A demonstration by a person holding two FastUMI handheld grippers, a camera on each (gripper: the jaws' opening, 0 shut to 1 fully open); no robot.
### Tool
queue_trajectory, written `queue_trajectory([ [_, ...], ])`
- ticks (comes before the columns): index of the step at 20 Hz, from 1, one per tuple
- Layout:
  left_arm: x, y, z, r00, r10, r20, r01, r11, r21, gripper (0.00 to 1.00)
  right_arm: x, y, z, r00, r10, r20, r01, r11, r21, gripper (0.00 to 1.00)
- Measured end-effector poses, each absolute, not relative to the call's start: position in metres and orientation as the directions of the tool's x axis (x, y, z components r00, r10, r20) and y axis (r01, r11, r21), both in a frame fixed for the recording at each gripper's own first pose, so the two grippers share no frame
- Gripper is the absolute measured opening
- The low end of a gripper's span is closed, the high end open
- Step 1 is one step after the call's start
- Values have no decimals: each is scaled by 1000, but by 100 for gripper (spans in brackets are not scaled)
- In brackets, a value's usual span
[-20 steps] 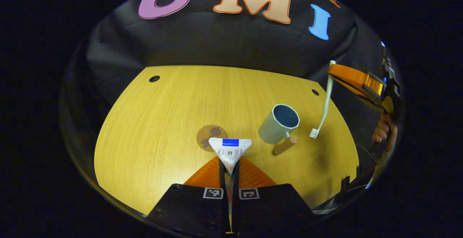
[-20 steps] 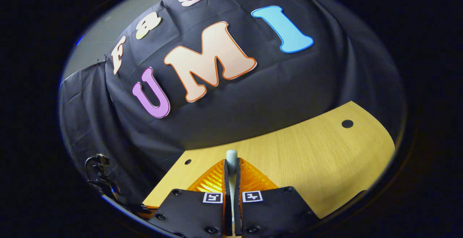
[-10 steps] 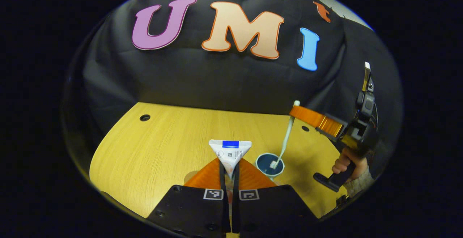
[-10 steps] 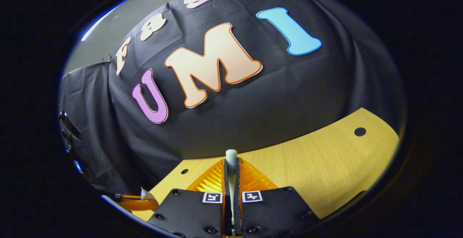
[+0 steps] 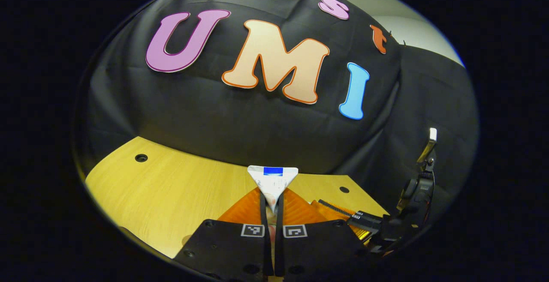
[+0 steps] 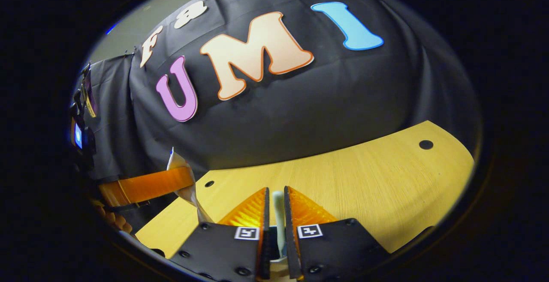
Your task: Put the toothbrush and toothpaste on the desktop into the cup, then pick up the cup and place it on the coaster on the desktop.
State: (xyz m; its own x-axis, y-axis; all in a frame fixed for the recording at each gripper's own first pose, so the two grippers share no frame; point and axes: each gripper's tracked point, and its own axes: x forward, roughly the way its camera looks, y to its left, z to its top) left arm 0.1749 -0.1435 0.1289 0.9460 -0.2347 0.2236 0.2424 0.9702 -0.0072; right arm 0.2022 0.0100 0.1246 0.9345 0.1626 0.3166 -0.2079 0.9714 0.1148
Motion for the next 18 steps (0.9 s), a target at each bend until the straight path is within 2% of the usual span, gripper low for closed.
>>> queue_trajectory([
  [1, 175, -149, 130, 939, -251, 236, 263, 964, -23, 1, 197, 4, 128, 933, 143, 331, -193, 974, 123, 20],
  [4, 181, -157, 130, 929, -274, 247, 291, 956, -32, 1, 179, -23, 139, 925, 69, 373, -122, 985, 120, 100],
  [9, 196, -178, 115, 916, -327, 234, 349, 935, -58, 1, 154, -72, 133, 921, -39, 387, -11, 992, 125, 98],
  [10, 198, -182, 112, 912, -335, 236, 356, 933, -51, 1, 149, -81, 129, 922, -60, 381, 8, 991, 136, 94],
  [11, 201, -184, 106, 912, -338, 234, 356, 934, -40, 1, 146, -89, 125, 922, -78, 378, 24, 989, 147, 98],
  [18, 209, -203, 69, 885, -420, 202, 410, 907, 91, 4, 122, -120, 93, 920, -160, 357, 105, 980, 170, 98],
])
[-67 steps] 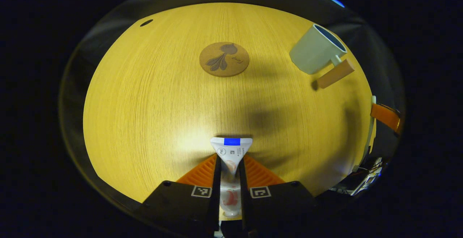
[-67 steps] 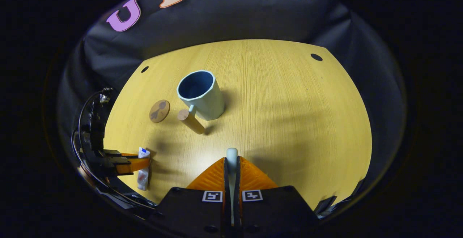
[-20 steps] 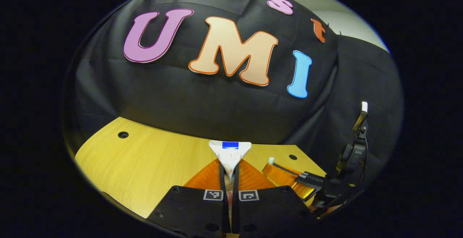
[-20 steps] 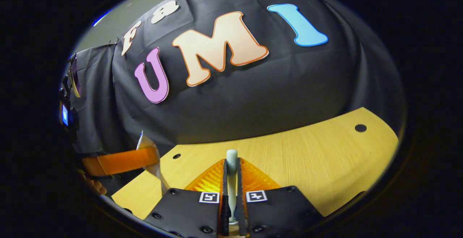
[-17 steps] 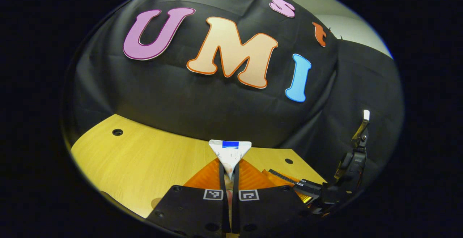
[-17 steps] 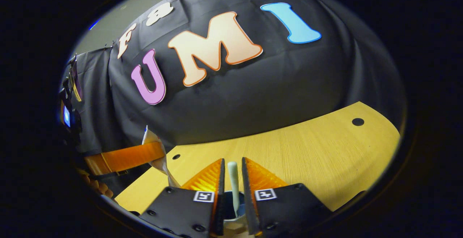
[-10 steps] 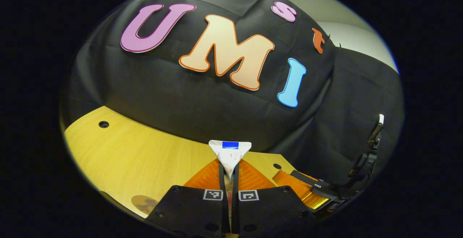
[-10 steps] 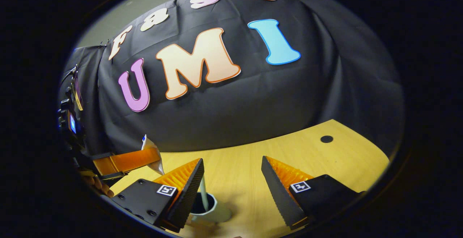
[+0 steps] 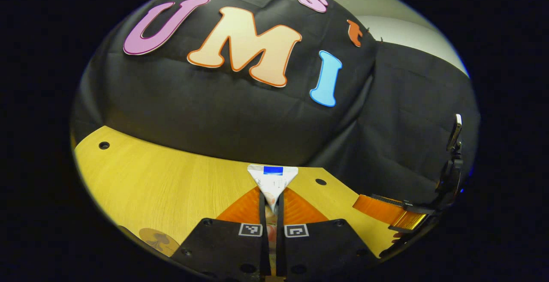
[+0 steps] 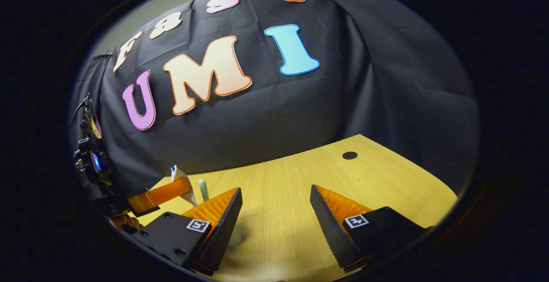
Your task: Put the toothbrush and toothpaste on the desktop into the cup, then pick up the cup and place it on the coaster on the desktop.
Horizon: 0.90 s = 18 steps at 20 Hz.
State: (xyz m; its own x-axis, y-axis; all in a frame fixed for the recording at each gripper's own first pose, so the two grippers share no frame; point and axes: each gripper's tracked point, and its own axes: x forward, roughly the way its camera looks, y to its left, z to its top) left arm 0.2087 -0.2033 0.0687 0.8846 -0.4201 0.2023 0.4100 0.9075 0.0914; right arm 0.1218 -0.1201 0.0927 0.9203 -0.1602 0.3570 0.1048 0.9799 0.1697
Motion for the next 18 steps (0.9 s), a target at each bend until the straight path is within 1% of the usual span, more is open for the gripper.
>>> queue_trajectory([
  [3, 204, -204, 55, 876, -445, 184, 431, 895, 115, 9, 110, -119, 84, 919, -171, 356, 119, 980, 162, 98],
  [5, 197, -205, 54, 863, -468, 193, 459, 884, 89, 17, 103, -114, 84, 917, -173, 360, 125, 980, 154, 98],
  [6, 192, -204, 55, 860, -473, 193, 467, 881, 75, 32, 100, -110, 84, 916, -172, 361, 125, 981, 149, 98],
  [7, 189, -203, 54, 857, -477, 194, 474, 878, 67, 55, 96, -107, 81, 917, -170, 361, 125, 981, 145, 98],
  [8, 185, -199, 54, 859, -474, 193, 471, 880, 62, 59, 93, -103, 80, 919, -164, 359, 121, 983, 140, 97],
  [9, 181, -193, 53, 866, -463, 191, 460, 886, 62, 60, 90, -98, 78, 921, -158, 356, 118, 984, 133, 98],
  [10, 177, -184, 52, 874, -448, 187, 444, 894, 66, 71, 89, -92, 77, 925, -149, 349, 112, 986, 125, 98],
  [11, 173, -175, 52, 883, -431, 184, 425, 902, 72, 76, 89, -84, 75, 933, -133, 335, 99, 988, 119, 98],
  [12, 167, -164, 51, 891, -416, 181, 409, 909, 75, 85, 89, -73, 72, 943, -109, 314, 78, 991, 111, 98],
  [13, 161, -152, 51, 898, -402, 180, 395, 916, 75, 89, 91, -60, 68, 954, -80, 288, 52, 993, 104, 93],
  [14, 154, -139, 50, 905, -387, 179, 380, 922, 73, 89, 92, -49, 65, 964, -52, 261, 28, 995, 98, 98],
  [15, 149, -125, 48, 912, -371, 174, 364, 929, 69, 90, 95, -38, 61, 973, -27, 229, 6, 995, 95, 98],
  [16, 143, -110, 45, 922, -353, 162, 346, 936, 67, 95, 98, -28, 57, 981, -6, 196, -13, 996, 92, 98],
  [17, 139, -92, 41, 935, -323, 150, 317, 946, 64, 95, 103, -20, 51, 987, 12, 161, -26, 996, 87, 98],
  [18, 134, -71, 36, 949, -286, 135, 280, 958, 63, 95, 109, -13, 45, 992, 25, 124, -35, 996, 79, 94],
])
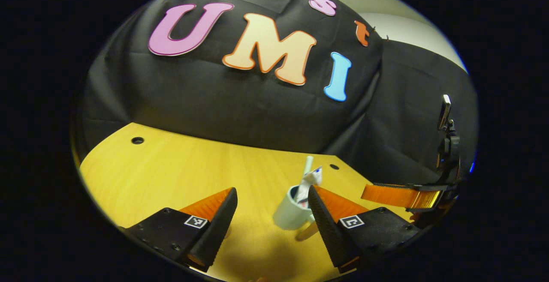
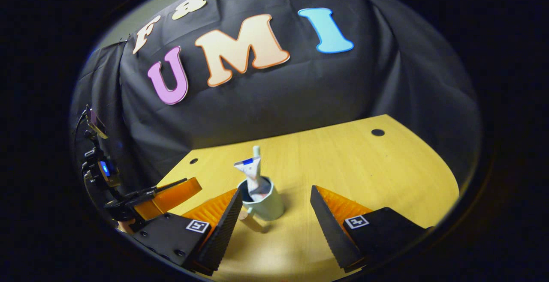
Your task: Put the toothbrush and toothpaste on the desktop into the cup, then pick up the cup and place it on the coaster on the desktop.
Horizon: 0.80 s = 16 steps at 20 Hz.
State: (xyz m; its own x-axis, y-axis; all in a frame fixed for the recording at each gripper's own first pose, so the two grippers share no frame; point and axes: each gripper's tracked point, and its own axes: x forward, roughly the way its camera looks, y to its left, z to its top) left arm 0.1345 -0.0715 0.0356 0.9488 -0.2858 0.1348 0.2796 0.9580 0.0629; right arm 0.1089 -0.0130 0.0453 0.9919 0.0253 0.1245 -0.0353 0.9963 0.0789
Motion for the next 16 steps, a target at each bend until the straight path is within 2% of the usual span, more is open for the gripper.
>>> queue_trajectory([
  [1, 131, -53, 32, 960, -252, 121, 246, 967, 63, 95, 115, -4, 40, 995, 38, 89, -44, 997, 70, 94],
  [2, 125, -33, 27, 970, -218, 110, 211, 975, 67, 95, 120, 2, 35, 998, 46, 48, -49, 997, 62, 98],
  [6, 106, 41, 13, 995, -70, 66, 64, 993, 94, 95, 137, 23, 25, 997, 61, -55, -60, 998, 20, 98],
  [11, 79, 104, 3, 992, 112, 52, -118, 986, 115, 95, 160, 26, -1, 972, 28, -232, -27, 1000, 10, 98],
  [12, 72, 112, -1, 989, 139, 48, -143, 983, 114, 95, 163, 24, -6, 964, 19, -266, -18, 1000, 7, 98],
  [13, 64, 118, -7, 986, 159, 40, -163, 981, 103, 95, 168, 21, -8, 954, 4, -301, -3, 1000, 3, 93],
  [14, 58, 120, -14, 986, 167, 26, -169, 982, 89, 94, 171, 19, -10, 942, -8, -336, 10, 1000, 3, 98],
  [16, 47, 124, -36, 983, 183, -16, -181, 981, 72, 95, 179, 17, -15, 915, -30, -402, 38, 999, 13, 98],
])
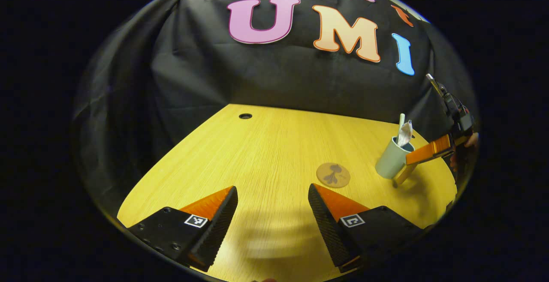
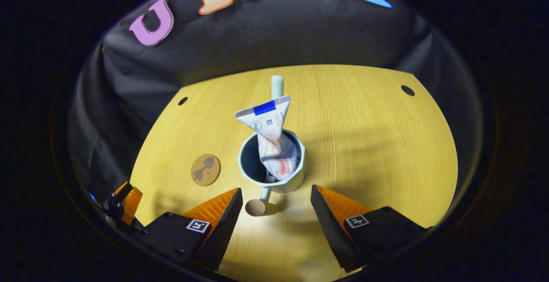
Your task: Put the toothbrush and toothpaste on the desktop into the cup, then pick up the cup and place it on the coaster on the desktop.
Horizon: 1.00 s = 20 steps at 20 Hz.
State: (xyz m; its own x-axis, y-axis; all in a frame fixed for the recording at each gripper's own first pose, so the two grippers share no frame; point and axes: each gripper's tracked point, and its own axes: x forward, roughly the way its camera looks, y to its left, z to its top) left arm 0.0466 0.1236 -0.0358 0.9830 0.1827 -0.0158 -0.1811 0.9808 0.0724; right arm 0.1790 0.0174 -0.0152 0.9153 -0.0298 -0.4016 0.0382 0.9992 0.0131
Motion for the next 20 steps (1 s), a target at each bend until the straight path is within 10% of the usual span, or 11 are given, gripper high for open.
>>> queue_trajectory([
  [8, 25, 130, -83, 970, 201, -138, -198, 980, 37, 96, 200, 19, -38, 798, -118, -591, 90, 993, -77, 95],
  [13, 37, 123, -72, 975, 186, -125, -183, 983, 32, 96, 207, 14, -53, 737, -170, -655, 107, 985, -135, 75],
  [17, 43, 108, -76, 977, 151, -148, -151, 988, 12, 95, 205, 7, -52, 719, -181, -671, 119, 983, -138, 32],
  [20, 47, 102, -78, 979, 129, -160, -130, 992, 10, 96, 206, 8, -54, 723, -189, -664, 111, 981, -158, 30],
])
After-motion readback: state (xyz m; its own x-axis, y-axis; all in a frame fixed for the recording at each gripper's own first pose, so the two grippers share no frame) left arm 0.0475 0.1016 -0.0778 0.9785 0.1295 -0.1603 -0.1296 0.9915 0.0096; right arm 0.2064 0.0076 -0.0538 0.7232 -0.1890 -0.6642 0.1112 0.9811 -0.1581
